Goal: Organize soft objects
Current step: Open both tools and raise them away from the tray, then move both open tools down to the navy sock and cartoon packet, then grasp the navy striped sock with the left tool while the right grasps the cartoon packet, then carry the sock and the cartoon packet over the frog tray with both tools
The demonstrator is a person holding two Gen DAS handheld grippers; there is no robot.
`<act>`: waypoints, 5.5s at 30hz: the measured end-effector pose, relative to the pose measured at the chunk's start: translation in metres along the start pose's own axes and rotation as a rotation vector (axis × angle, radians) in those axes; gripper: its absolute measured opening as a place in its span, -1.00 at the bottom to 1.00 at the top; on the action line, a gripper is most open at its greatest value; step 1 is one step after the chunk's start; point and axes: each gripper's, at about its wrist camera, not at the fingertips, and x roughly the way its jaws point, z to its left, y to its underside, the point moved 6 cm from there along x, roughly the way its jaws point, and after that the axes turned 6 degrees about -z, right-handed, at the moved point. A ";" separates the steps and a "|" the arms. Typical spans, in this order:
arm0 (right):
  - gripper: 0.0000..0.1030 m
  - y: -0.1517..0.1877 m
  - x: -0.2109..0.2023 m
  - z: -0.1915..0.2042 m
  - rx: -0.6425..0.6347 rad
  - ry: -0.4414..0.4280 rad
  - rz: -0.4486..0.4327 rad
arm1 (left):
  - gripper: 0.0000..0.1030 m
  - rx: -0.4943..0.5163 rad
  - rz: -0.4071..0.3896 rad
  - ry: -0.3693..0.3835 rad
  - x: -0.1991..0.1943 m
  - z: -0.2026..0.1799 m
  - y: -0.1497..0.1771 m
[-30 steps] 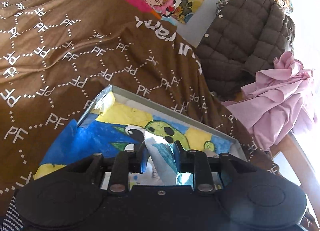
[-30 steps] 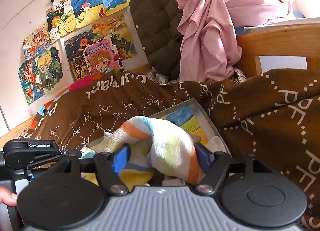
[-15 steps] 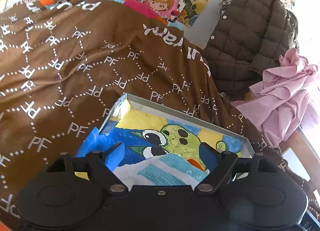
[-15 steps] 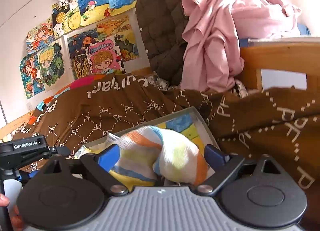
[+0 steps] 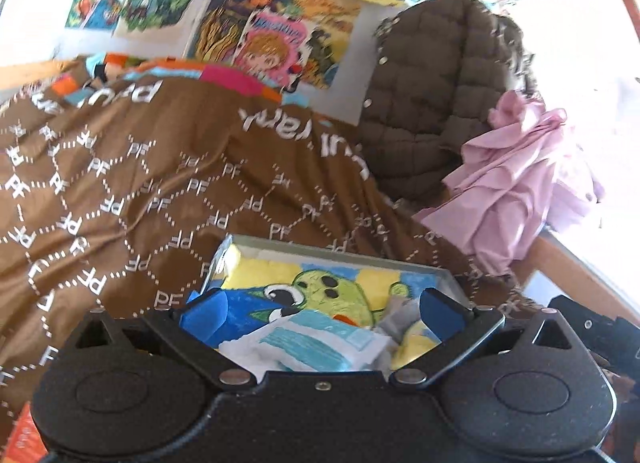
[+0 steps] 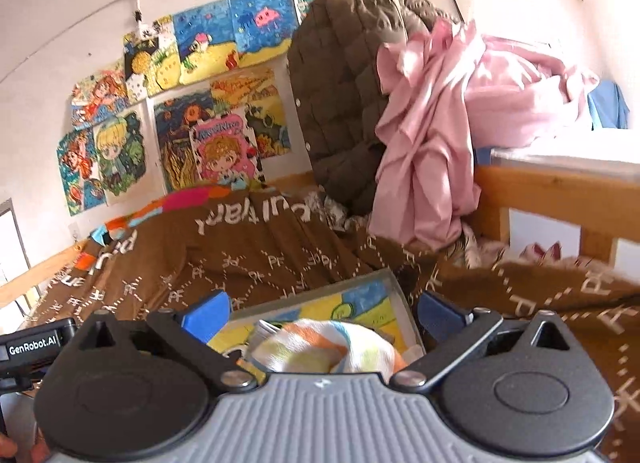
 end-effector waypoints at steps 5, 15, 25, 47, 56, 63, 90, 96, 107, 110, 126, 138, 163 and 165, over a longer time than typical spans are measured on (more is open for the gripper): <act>1.00 -0.016 -0.038 0.008 0.010 -0.013 -0.031 | 0.98 -0.017 -0.024 -0.004 -0.044 -0.005 -0.010; 1.00 -0.013 -0.103 0.041 -0.033 -0.076 -0.024 | 0.98 -0.012 -0.025 -0.039 -0.127 0.004 0.003; 1.00 0.042 -0.139 0.085 -0.138 -0.156 0.088 | 0.98 0.050 0.028 -0.083 -0.170 0.037 0.031; 1.00 0.133 -0.136 0.145 -0.290 -0.284 0.370 | 0.98 0.140 0.163 -0.150 -0.189 0.105 0.080; 1.00 0.153 -0.128 0.154 -0.315 -0.313 0.415 | 0.98 0.190 0.186 -0.156 -0.174 0.115 0.079; 1.00 0.164 -0.119 0.157 -0.305 -0.341 0.420 | 0.98 0.249 0.189 -0.125 -0.142 0.114 0.068; 0.99 0.211 -0.077 0.162 -0.275 -0.436 0.441 | 0.98 0.277 0.444 0.086 0.022 0.090 0.088; 0.99 0.208 -0.078 0.163 -0.241 -0.467 0.449 | 0.91 0.256 0.510 0.097 0.033 0.084 0.098; 0.84 0.206 -0.080 0.163 -0.223 -0.482 0.453 | 0.39 0.175 0.551 0.107 0.033 0.077 0.101; 0.71 0.205 -0.081 0.166 -0.224 -0.495 0.461 | 0.21 0.178 0.557 0.117 0.030 0.073 0.100; -0.14 0.196 -0.084 0.162 -0.260 -0.467 0.465 | -0.63 0.150 0.537 0.067 0.024 0.082 0.090; -0.49 0.185 -0.100 0.172 -0.286 -0.559 0.451 | -0.96 0.223 0.513 0.067 0.011 0.070 0.086; -0.73 0.158 -0.150 0.185 -0.555 -0.481 0.269 | -0.99 0.290 0.527 0.121 -0.072 0.009 0.075; -0.73 0.152 -0.151 0.183 -0.555 -0.467 0.242 | -0.99 0.296 0.491 0.120 -0.079 0.002 0.061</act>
